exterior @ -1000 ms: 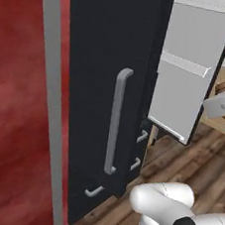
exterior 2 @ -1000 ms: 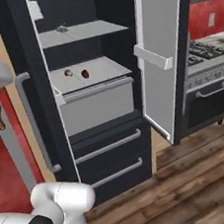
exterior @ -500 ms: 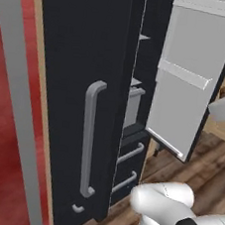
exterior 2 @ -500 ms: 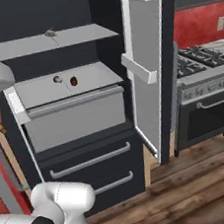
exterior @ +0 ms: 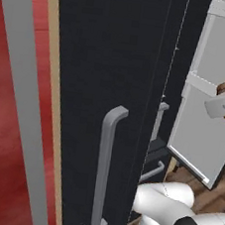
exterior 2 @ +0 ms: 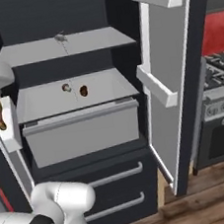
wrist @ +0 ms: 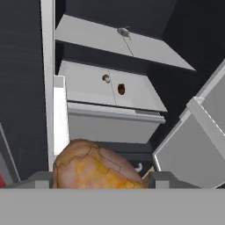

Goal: Transport the chicken drumstick and sweet potato to the fridge. Place the chicken drumstick on the rack containing meat and place the sweet potato on the rack containing the vegetable, ensuring meats and vegetables are on different racks.

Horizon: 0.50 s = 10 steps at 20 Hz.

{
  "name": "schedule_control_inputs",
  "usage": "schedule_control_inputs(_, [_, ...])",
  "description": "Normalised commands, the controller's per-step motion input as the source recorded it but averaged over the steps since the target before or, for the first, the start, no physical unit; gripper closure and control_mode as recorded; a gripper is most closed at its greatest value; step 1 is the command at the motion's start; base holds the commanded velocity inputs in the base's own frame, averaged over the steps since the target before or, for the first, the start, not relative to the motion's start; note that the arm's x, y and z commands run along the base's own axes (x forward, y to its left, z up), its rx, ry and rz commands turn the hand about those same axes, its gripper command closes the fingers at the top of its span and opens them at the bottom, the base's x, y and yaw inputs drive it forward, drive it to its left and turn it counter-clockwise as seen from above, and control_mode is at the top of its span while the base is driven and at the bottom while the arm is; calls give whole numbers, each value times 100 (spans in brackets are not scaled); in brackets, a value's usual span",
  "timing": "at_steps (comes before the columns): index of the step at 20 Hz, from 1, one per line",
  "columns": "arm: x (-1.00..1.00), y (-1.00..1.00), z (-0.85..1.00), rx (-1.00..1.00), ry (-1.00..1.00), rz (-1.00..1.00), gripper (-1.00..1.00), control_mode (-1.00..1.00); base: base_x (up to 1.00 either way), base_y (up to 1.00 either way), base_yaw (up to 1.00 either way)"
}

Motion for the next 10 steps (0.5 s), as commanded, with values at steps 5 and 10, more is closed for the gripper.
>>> schedule_control_inputs(5, [0, 0, 0, 0, 0, 0, 100, 100, 0, 0, 24])
schedule_control_inputs(10, [0, 0, 0, 0, 0, 0, 100, 100, -18, -47, 36])
